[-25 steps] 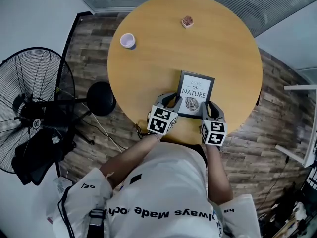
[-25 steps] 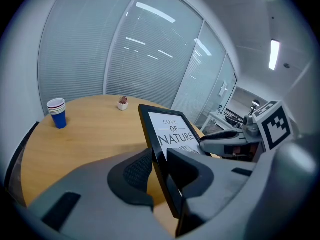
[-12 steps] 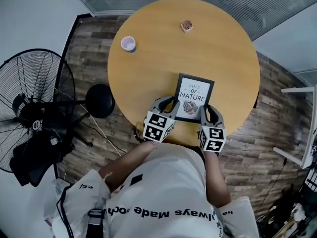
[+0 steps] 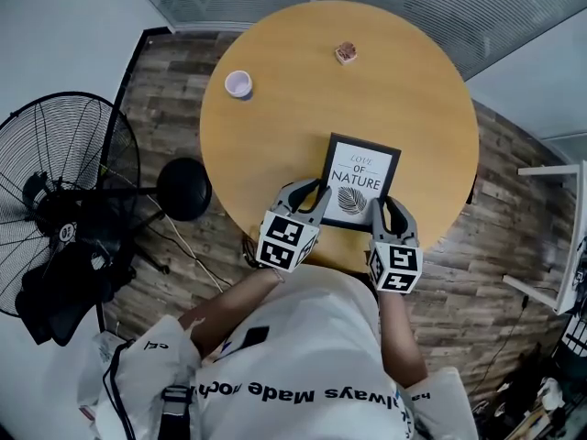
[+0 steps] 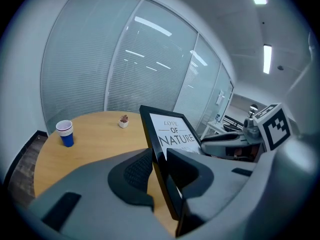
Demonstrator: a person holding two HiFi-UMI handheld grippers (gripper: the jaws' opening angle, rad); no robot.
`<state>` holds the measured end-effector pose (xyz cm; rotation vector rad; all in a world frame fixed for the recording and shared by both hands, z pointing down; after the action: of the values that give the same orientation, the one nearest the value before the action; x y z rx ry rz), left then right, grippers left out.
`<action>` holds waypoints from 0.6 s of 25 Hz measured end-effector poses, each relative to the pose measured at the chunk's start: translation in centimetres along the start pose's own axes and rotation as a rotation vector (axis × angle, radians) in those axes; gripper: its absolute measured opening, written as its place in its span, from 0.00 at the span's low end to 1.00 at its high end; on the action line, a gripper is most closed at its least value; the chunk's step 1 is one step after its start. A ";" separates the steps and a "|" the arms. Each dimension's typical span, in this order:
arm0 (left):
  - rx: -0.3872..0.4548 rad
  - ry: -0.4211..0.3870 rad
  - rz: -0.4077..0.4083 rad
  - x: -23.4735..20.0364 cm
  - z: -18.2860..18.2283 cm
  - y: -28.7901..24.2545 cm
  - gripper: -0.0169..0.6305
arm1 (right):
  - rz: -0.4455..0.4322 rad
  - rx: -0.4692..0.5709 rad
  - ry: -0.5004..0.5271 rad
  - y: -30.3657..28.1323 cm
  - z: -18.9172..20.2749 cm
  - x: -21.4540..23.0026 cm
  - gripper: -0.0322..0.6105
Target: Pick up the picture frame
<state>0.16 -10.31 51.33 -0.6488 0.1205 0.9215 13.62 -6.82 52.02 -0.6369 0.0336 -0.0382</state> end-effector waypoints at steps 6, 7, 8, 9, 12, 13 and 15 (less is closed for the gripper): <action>0.040 -0.017 0.004 1.0 -1.7 1.3 0.18 | 0.004 0.033 0.000 1.6 -1.6 0.0 0.21; 0.047 -0.019 0.005 1.2 -2.0 1.5 0.18 | 0.005 0.039 0.001 1.9 -1.9 0.0 0.21; 0.053 -0.021 0.006 1.4 -2.3 1.7 0.18 | 0.005 0.046 0.002 2.3 -2.3 0.0 0.21; 0.060 -0.021 0.006 1.5 -2.6 2.0 0.18 | 0.006 0.053 0.004 2.6 -2.7 0.0 0.21; 0.078 -0.021 0.005 2.0 -3.5 2.7 0.18 | 0.002 0.069 0.003 3.3 -3.6 -0.1 0.21; 0.083 -0.024 0.005 2.1 -3.7 3.0 0.18 | 0.000 0.072 0.001 3.6 -3.8 -0.1 0.21; 0.090 -0.036 0.007 2.4 -4.0 3.5 0.18 | 0.000 0.078 -0.001 4.0 -4.0 -0.3 0.21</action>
<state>-0.38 -9.41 45.64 -0.5484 0.1311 0.9286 13.24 -5.97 46.46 -0.5593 0.0312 -0.0392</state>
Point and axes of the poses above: the fingertips, and each gripper's own axes: y backward along the fingers, x to its right, z out of its underside, the point moved 1 cm from there along y, backward along the fingers, and after that the axes turned 10 degrees about z, right-handed, at the moved point
